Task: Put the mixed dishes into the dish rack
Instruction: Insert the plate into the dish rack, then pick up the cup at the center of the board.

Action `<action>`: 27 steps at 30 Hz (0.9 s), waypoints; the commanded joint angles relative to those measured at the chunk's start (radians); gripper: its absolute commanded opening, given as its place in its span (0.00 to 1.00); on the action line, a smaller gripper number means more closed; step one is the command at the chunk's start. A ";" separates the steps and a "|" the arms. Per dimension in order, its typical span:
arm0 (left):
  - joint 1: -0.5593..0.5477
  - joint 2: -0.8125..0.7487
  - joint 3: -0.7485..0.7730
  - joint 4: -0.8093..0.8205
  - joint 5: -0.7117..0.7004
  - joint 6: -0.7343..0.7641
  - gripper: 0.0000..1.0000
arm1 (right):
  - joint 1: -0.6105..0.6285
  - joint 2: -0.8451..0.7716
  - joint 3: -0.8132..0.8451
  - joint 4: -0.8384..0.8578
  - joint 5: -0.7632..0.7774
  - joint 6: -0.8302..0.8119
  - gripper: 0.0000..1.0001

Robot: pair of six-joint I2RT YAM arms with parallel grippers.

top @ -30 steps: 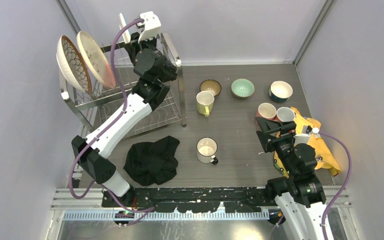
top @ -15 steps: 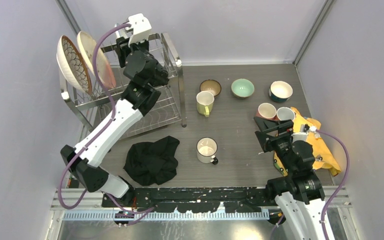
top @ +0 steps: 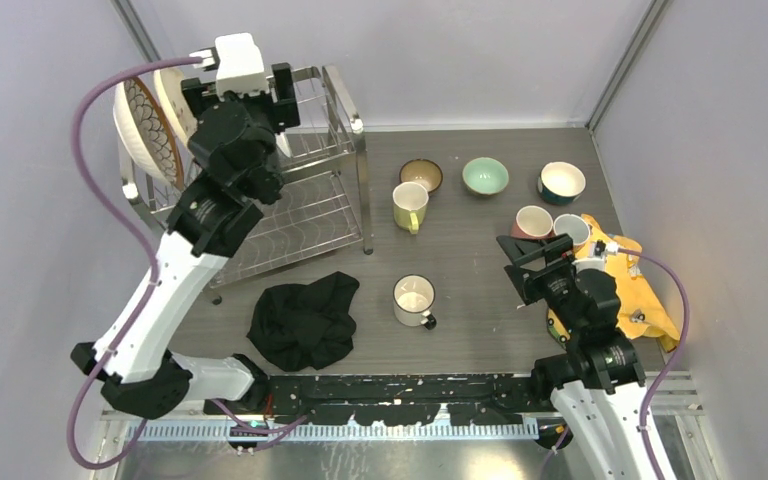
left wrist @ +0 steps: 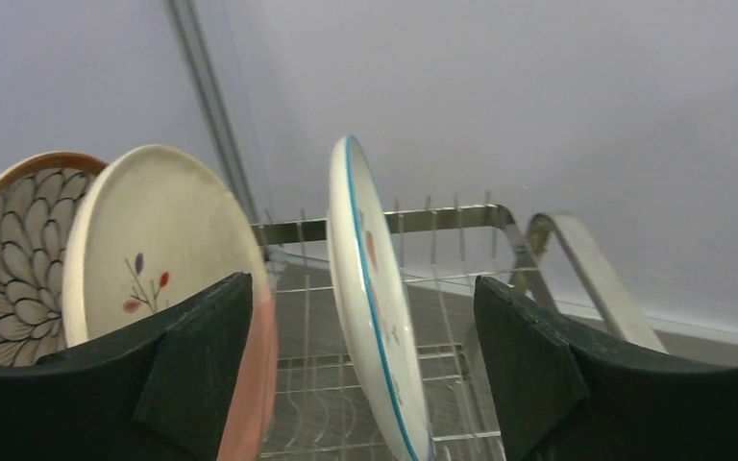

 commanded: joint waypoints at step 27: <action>0.003 -0.521 -0.458 -0.470 1.238 -0.484 0.88 | 0.092 0.445 0.105 0.031 -0.270 -0.373 0.67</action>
